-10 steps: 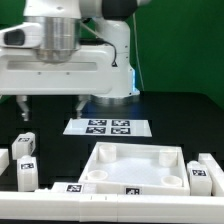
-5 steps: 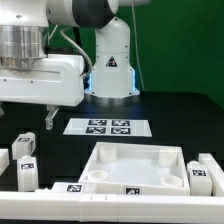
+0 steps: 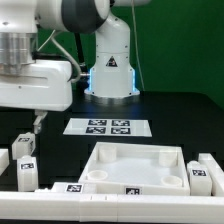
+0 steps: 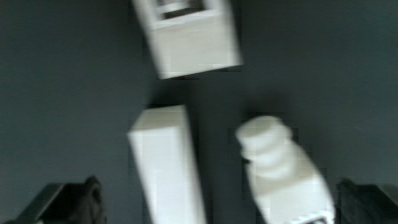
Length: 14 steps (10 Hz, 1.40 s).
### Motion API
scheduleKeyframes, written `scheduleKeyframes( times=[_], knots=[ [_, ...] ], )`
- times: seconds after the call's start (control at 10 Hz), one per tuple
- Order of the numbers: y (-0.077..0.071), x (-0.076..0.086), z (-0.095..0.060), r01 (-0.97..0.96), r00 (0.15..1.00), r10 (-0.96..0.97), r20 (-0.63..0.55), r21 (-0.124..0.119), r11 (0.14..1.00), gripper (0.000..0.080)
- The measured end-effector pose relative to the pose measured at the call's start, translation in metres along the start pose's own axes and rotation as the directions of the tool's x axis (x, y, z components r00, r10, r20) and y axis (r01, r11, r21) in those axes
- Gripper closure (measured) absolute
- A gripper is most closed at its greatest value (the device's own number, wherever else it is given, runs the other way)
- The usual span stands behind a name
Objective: Assemble one leg
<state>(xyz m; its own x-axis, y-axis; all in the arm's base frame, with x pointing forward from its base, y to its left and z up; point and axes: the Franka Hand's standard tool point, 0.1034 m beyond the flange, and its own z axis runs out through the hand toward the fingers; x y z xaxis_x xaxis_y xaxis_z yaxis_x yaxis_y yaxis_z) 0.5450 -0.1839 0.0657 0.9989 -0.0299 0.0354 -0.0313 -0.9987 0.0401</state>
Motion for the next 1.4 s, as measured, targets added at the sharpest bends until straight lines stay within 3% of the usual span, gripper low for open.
scheduleKeyframes(
  times=[0.4, 0.5, 0.7, 0.8, 1.0, 1.2, 1.4],
  knots=[
    [-0.019, -0.006, 0.001, -0.018, 0.966, -0.005, 0.257, 0.089, 0.996, 0.0150],
    [-0.021, -0.004, 0.002, -0.016, 0.957, -0.012, 0.289, 0.095, 0.995, 0.0150],
    [-0.018, -0.002, 0.009, 0.020, 0.918, -0.024, 0.396, 0.015, 1.000, 0.0150],
    [-0.017, -0.008, 0.009, 0.036, 0.886, -0.034, 0.463, 0.003, 0.999, 0.0150],
    [-0.010, -0.010, 0.006, 0.045, 0.839, -0.050, 0.543, 0.021, 0.999, 0.0150],
    [-0.016, -0.019, 0.009, 0.035, 0.742, -0.053, 0.668, 0.040, 0.999, 0.0150],
    [-0.018, -0.014, 0.013, 0.038, 0.724, -0.056, 0.687, 0.041, 0.998, 0.0150]
  ],
)
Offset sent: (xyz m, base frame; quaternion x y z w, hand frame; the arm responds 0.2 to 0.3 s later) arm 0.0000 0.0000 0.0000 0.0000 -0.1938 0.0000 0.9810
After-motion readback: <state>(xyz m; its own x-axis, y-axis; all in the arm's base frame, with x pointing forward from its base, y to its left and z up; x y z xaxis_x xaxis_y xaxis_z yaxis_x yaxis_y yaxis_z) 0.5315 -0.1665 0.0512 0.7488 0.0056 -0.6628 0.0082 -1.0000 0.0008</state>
